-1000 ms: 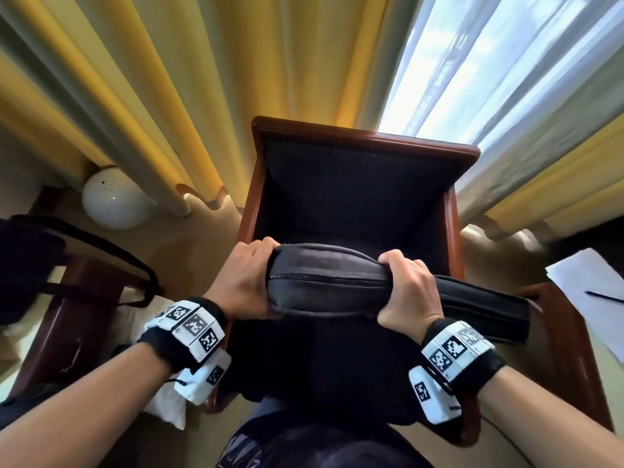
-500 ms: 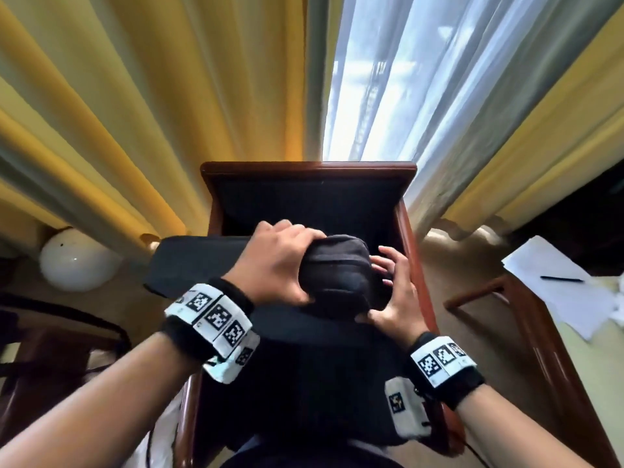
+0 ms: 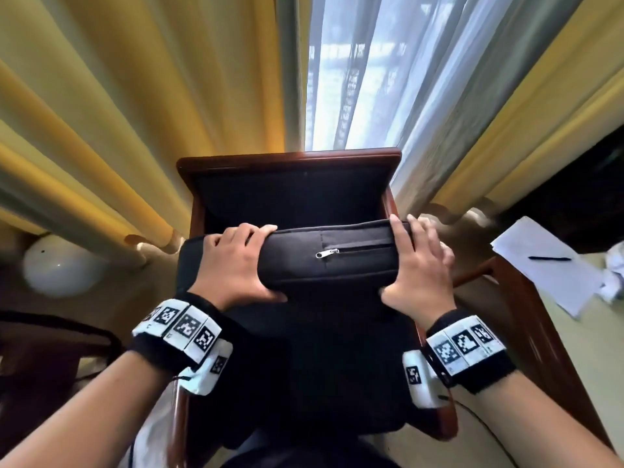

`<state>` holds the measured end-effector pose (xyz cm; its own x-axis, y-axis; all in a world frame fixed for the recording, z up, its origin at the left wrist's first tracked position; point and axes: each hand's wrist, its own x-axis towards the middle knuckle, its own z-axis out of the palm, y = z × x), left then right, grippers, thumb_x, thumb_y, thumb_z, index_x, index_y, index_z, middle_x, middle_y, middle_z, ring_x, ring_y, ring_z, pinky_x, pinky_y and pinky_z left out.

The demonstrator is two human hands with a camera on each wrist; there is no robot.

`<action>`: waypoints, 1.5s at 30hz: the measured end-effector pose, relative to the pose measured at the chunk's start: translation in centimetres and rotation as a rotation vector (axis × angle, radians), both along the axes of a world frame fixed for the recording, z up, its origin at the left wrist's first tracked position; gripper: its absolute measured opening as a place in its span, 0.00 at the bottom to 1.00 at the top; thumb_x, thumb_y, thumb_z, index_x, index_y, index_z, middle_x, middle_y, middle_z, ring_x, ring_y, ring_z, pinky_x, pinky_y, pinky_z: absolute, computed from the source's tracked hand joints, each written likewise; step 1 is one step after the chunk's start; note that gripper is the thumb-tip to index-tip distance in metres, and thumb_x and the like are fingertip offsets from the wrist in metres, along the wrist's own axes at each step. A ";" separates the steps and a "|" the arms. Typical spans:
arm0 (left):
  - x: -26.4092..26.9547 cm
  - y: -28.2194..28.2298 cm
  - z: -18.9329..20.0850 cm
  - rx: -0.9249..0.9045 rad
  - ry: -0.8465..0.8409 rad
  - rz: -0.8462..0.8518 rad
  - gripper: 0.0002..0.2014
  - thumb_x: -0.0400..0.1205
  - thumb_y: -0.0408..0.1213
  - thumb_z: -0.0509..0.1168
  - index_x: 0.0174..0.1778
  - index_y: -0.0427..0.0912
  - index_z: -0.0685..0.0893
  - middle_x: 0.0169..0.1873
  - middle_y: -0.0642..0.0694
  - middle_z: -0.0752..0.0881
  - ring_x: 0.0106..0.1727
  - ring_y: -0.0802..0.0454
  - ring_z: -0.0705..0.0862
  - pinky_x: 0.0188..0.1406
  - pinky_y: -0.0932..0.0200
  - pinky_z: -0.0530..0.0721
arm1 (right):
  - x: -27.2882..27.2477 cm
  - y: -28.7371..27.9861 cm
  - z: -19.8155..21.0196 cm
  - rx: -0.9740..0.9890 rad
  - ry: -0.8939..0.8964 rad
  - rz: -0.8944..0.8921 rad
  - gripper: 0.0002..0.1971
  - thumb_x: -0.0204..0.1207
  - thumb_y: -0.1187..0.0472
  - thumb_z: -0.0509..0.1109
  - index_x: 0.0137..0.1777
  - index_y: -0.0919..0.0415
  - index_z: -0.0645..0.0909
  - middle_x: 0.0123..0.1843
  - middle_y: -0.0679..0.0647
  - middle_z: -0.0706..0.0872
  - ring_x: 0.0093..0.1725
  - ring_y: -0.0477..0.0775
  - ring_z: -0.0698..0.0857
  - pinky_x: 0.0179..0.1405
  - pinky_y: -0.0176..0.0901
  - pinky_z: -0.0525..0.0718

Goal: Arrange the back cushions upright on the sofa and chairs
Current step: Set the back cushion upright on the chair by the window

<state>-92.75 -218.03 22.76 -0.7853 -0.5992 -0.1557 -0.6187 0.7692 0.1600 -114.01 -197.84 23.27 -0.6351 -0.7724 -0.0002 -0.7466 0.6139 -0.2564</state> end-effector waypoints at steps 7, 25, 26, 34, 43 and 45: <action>0.9 1.9 -0.9 -0.088 0.059 -0.064 0.60 0.50 0.77 0.61 0.79 0.50 0.72 0.64 0.49 0.81 0.63 0.43 0.81 0.55 0.44 0.74 | 5.1 -4.9 0.1 0.147 0.111 0.397 0.55 0.49 0.51 0.73 0.84 0.53 0.63 0.82 0.58 0.70 0.82 0.65 0.66 0.78 0.68 0.58; 7.4 2.6 0.3 0.265 0.512 0.209 0.43 0.49 0.59 0.75 0.64 0.52 0.82 0.53 0.62 0.84 0.52 0.59 0.85 0.57 0.61 0.82 | 4.5 -1.5 -1.1 -0.181 0.134 0.225 0.30 0.41 0.59 0.64 0.50 0.57 0.82 0.44 0.48 0.83 0.46 0.58 0.84 0.56 0.54 0.71; 6.7 2.9 1.0 0.261 0.525 0.183 0.40 0.51 0.59 0.73 0.62 0.52 0.83 0.50 0.63 0.84 0.50 0.59 0.86 0.54 0.64 0.82 | 3.9 -1.1 -0.8 -0.197 0.127 0.214 0.30 0.41 0.59 0.64 0.50 0.57 0.82 0.44 0.48 0.83 0.46 0.59 0.84 0.55 0.54 0.70; 0.1 2.2 9.7 0.202 0.609 -0.078 0.37 0.52 0.44 0.86 0.60 0.50 0.87 0.49 0.60 0.87 0.49 0.64 0.85 0.51 0.80 0.77 | -0.8 0.6 2.9 -0.236 -0.149 -0.019 0.44 0.32 0.61 0.84 0.58 0.59 0.85 0.53 0.55 0.88 0.54 0.62 0.85 0.62 0.58 0.75; -4.7 5.5 4.7 0.252 0.525 -0.073 0.45 0.56 0.61 0.76 0.70 0.48 0.80 0.52 0.48 0.80 0.55 0.48 0.80 0.63 0.57 0.77 | -0.6 0.2 0.5 -0.164 -0.303 0.080 0.53 0.49 0.59 0.76 0.81 0.50 0.66 0.80 0.50 0.72 0.82 0.56 0.68 0.75 0.62 0.67; -5.0 5.6 3.6 0.285 0.599 -0.057 0.50 0.56 0.62 0.77 0.75 0.47 0.76 0.56 0.47 0.77 0.58 0.48 0.76 0.66 0.59 0.73 | 0.1 -0.4 0.8 -0.182 -0.258 0.103 0.55 0.47 0.59 0.73 0.83 0.49 0.62 0.82 0.49 0.67 0.84 0.54 0.63 0.75 0.60 0.63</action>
<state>-97.79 -212.42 26.35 -0.8145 -0.5542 0.1715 -0.3192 0.6750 0.6652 -113.94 -198.27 24.06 -0.5504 -0.8349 -0.0069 -0.6986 0.4650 -0.5438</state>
